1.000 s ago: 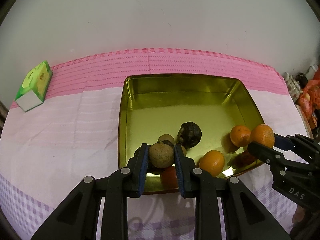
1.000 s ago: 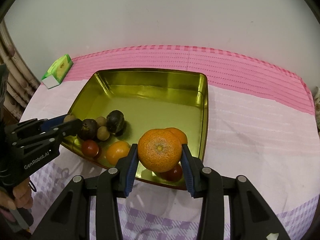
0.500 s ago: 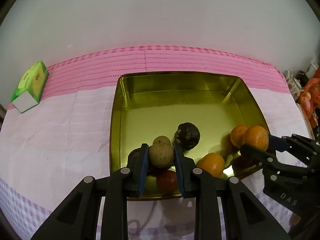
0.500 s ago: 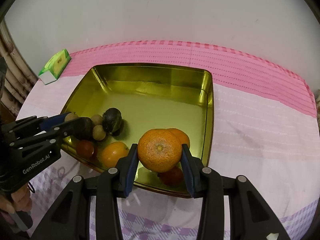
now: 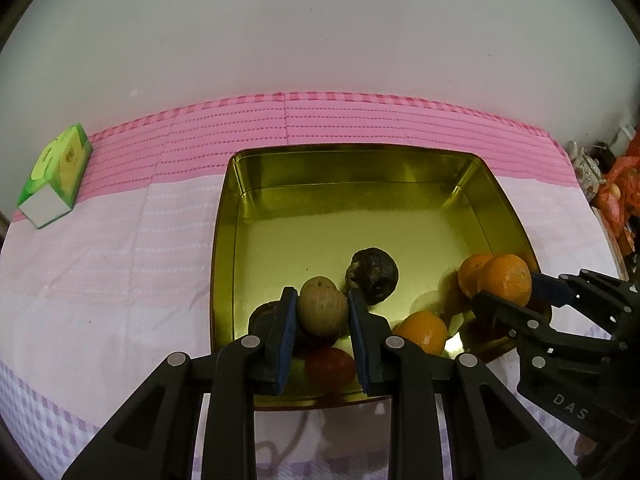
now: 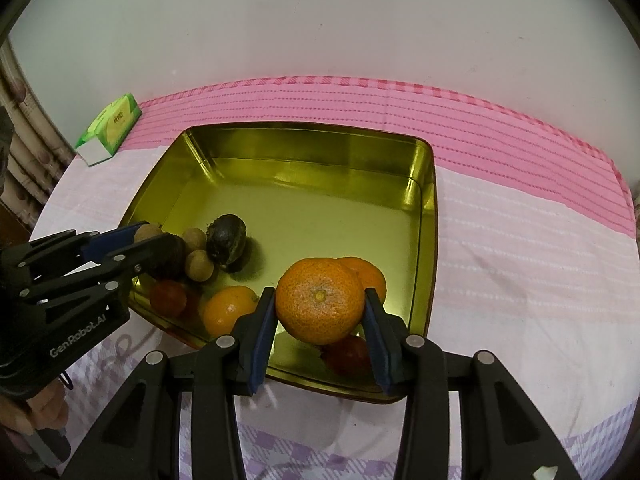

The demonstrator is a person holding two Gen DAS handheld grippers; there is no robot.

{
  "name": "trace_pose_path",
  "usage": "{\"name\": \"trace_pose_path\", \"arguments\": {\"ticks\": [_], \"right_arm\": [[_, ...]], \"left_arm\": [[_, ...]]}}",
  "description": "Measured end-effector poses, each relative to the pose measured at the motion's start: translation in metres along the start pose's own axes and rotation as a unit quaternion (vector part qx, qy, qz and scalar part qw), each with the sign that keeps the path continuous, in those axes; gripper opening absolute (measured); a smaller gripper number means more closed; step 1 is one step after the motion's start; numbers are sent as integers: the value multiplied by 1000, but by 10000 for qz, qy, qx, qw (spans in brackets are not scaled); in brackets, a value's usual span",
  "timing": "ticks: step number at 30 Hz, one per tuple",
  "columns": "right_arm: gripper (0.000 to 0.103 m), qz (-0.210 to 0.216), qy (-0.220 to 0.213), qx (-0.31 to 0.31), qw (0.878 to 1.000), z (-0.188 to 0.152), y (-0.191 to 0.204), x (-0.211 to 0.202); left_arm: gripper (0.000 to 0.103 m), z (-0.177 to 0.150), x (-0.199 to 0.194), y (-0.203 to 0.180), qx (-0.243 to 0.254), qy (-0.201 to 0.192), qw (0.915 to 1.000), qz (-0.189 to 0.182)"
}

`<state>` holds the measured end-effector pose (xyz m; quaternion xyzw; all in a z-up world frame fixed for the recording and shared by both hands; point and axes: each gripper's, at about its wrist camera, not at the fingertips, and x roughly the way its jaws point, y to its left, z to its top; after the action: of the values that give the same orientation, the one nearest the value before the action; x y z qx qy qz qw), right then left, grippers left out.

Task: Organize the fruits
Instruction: 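Lower both fruits into the tin and open both tools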

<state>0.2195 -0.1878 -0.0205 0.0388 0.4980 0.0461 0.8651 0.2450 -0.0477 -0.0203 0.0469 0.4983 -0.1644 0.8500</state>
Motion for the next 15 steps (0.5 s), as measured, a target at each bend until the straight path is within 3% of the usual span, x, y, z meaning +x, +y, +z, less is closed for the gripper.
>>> {"name": "trace_pose_path", "arguments": {"ticks": [15], "right_arm": [[41,25,-26,54,10000,-2,-2,-4]], "left_arm": [[26,-5,-2,-1,-4,-5,10000,-41]]}}
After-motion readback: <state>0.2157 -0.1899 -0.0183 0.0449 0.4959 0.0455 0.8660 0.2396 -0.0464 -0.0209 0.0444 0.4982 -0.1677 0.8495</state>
